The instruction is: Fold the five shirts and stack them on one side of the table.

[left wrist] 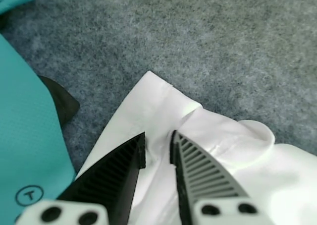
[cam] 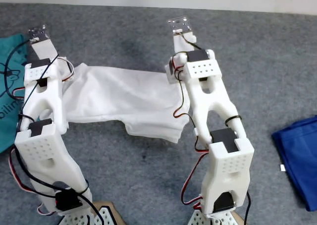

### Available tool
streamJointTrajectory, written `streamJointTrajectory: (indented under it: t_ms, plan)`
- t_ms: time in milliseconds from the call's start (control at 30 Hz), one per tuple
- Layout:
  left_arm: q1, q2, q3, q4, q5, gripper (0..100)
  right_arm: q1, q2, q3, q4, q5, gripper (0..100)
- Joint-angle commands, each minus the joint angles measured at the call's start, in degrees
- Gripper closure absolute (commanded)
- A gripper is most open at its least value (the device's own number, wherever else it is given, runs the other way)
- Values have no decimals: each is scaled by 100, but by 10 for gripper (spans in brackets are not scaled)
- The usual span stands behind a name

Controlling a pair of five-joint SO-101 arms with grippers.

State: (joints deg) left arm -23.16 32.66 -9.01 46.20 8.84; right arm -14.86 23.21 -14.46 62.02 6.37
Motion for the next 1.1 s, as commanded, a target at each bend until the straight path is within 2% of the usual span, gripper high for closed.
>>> streamJointTrajectory:
  t_ms: [0, 133, 300, 433, 567, 700, 1067]
  plan:
    - [136, -84, -268, 35, -70, 930, -75, -57, -286, -101, -79, 918]
    - [75, -84, -585, 255, -70, 965, -66, -48, -277, -101, -79, 918]
    - [31, -75, -1279, 853, -53, 954, -66, -48, -277, -101, -79, 918]
    - [382, -66, -1842, 1609, 9, 902, -75, -48, -277, -101, -79, 918]
    - [620, -48, -2044, 2075, 9, 805, -75, -48, -268, -101, -79, 918]
    - [769, -22, -2035, 2207, 0, 749, -57, -48, -268, -101, -79, 918]
    - [778, -13, -1868, 2198, -18, 748, -40, -57, -127, -101, -79, 918]
